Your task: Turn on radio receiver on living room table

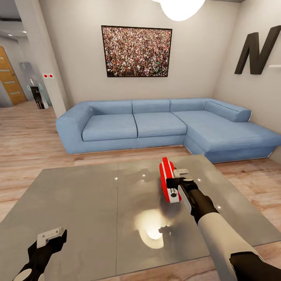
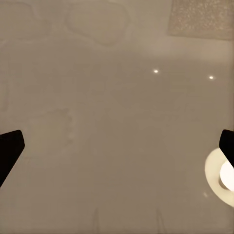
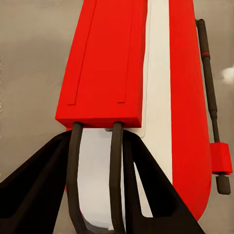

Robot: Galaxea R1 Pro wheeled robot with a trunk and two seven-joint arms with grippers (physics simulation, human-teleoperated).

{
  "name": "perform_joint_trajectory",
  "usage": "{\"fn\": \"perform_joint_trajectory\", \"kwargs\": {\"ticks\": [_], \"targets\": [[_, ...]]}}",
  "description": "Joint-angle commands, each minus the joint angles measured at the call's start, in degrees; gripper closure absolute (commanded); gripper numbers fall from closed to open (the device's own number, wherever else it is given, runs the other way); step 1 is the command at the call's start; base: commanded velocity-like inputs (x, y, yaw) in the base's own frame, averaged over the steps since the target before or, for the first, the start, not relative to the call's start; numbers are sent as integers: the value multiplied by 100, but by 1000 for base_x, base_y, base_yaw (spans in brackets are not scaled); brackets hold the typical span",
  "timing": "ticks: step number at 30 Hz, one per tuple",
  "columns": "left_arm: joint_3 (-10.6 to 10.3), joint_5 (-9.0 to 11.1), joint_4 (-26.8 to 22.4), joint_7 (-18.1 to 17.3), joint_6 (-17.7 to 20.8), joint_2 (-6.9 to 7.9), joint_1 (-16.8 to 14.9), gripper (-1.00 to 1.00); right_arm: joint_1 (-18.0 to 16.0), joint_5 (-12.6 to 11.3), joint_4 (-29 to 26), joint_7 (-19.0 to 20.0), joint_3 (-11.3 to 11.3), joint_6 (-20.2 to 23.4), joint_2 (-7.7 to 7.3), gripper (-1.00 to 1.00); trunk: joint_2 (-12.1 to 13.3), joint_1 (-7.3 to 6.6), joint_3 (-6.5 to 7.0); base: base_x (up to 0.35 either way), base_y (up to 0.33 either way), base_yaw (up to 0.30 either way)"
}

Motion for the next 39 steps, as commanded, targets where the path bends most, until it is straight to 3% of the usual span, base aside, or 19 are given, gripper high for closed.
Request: {"fn": "perform_joint_trajectory", "kwargs": {"ticks": [1, 14, 39], "targets": [[-3, -5, 2, -1, -3, -9, 0, -100, -1, -15, -1, -1, 1, 0, 1, 100, 0, 0, 0, 0, 0, 0], [-7, -58, 15, 7, -2, 17, 0, -100, -1, -14, -1, 24, 1, 0, -1, 100, 0, 0, 0, 0, 0, 0], [-7, -91, 31, 16, 2, 45, 0, -100, -1, -11, -1, 24, 9, 0, 0, 100, 1003, -549, 449, 0, 0, 0]]}}
